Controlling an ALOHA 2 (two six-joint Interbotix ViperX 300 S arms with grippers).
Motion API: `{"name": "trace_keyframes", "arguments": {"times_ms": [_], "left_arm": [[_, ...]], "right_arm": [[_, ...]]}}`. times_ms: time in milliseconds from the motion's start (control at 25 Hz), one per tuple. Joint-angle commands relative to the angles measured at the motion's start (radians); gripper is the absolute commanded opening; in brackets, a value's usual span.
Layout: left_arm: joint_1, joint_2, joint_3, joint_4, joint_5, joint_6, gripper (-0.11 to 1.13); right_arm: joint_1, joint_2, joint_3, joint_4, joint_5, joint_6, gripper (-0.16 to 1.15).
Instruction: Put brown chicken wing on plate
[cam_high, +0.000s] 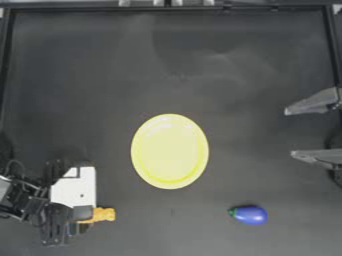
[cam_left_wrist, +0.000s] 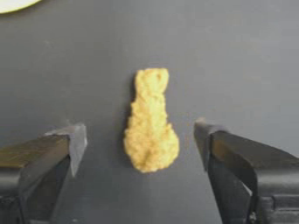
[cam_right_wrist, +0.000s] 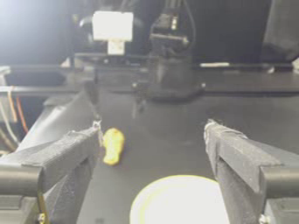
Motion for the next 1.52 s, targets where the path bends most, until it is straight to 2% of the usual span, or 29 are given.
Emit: {"name": "trace_keyframes", "arguments": {"times_ms": [40, 240, 800, 1000, 1160, 1280, 1440, 1520], "left_arm": [[-0.002, 0.028, -0.008, -0.023, -0.011, -0.002, 1.03], [-0.003, 0.081, -0.003, -0.064, -0.057, 0.002, 1.03], [-0.002, 0.190, 0.011, -0.071, -0.080, -0.002, 1.03], [0.002, 0.221, 0.011, -0.074, -0.118, -0.002, 1.03], [0.011, 0.239, 0.003, -0.114, -0.124, 0.000, 1.00], [0.011, 0.236, 0.002, -0.126, -0.123, 0.002, 0.83], [0.011, 0.225, -0.012, -0.126, -0.115, 0.003, 0.31], [0.011, 0.222, -0.025, -0.124, -0.103, 0.006, 0.11]], "right_arm": [[0.000, 0.003, -0.008, 0.003, -0.008, 0.002, 0.99], [0.000, 0.003, -0.006, 0.003, -0.009, 0.002, 0.99], [0.000, 0.003, -0.008, 0.002, -0.023, 0.000, 0.99], [0.000, 0.003, -0.008, 0.002, -0.023, 0.000, 0.99], [0.000, 0.003, -0.008, 0.000, -0.023, 0.000, 0.99], [0.000, 0.003, -0.008, 0.000, -0.025, 0.000, 0.99], [0.000, 0.003, -0.008, 0.000, -0.025, 0.000, 0.99], [0.000, 0.003, -0.008, 0.000, -0.025, 0.000, 0.99]]}}
